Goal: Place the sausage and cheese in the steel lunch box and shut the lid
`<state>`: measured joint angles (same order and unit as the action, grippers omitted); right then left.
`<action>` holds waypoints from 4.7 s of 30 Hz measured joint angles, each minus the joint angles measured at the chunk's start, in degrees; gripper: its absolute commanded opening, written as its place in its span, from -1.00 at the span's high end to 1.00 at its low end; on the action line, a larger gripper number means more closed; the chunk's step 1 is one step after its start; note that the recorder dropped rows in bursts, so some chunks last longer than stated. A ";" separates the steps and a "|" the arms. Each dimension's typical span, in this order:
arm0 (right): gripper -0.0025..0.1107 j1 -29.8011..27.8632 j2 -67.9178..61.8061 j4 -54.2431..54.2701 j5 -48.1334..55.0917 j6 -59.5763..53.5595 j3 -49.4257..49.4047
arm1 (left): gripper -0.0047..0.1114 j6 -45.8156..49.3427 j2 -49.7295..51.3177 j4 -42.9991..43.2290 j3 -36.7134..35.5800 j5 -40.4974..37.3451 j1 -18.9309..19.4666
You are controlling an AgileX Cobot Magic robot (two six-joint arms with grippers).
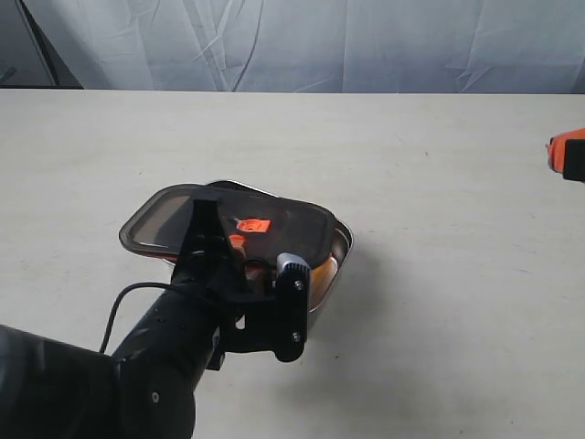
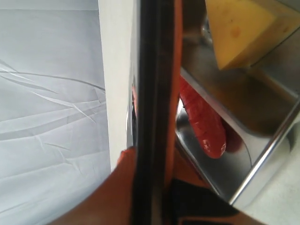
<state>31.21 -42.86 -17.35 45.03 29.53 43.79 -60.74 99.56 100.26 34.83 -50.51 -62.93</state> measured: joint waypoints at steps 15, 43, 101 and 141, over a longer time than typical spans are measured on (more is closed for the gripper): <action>0.10 0.00 0.00 -1.22 0.04 0.00 0.00 | 0.21 -0.12 0.07 0.00 0.14 6.31 0.00; 0.10 0.00 0.00 -2.41 0.04 0.00 0.00 | -0.20 2.65 -0.82 -2.33 0.61 5.38 0.00; 0.10 0.00 0.00 -3.52 0.14 0.00 0.00 | -0.20 25.40 -8.15 -20.02 0.42 15.97 0.00; 0.10 0.00 0.00 -4.54 0.54 0.00 0.00 | -0.20 28.46 -8.15 -24.57 0.42 12.43 0.00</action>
<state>31.21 -42.86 -21.89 45.57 29.53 43.79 -32.28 91.42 75.69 35.26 -38.08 -62.93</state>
